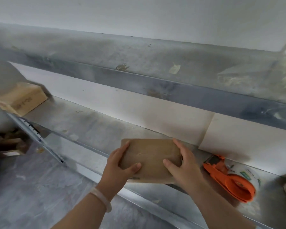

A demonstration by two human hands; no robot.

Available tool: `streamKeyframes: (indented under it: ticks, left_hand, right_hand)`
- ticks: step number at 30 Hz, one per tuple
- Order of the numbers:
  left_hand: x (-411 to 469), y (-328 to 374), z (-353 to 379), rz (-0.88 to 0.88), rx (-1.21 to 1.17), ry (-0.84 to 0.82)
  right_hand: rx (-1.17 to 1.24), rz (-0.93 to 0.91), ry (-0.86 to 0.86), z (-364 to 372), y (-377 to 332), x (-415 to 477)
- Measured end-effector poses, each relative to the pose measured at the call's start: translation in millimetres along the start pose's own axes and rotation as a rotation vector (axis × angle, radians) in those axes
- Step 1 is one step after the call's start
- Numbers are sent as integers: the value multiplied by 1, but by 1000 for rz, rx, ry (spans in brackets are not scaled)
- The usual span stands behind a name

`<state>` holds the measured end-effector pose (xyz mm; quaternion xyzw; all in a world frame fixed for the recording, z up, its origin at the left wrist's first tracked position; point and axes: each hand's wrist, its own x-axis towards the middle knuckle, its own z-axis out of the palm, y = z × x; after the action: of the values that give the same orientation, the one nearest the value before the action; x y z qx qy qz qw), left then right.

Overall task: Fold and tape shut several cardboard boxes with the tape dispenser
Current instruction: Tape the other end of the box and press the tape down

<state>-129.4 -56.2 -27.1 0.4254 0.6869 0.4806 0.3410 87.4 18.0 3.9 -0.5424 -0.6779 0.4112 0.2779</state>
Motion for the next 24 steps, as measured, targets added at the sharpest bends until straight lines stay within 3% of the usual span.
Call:
streamKeyframes:
  ticks: [4, 13, 17, 24]
  left_hand:
    - [-1, -8, -25, -1, -19, 165]
    - [17, -24, -108, 13, -82, 322]
    - [37, -41, -161, -8, -84, 326]
    - [66, -52, -252, 90, -40, 213]
  right_hand:
    - [56, -77, -107, 18, -18, 13]
    - [53, -216, -152, 85, -81, 41]
    - [23, -242, -197, 138, -117, 60]
    - [225, -140, -185, 222, -166, 82]
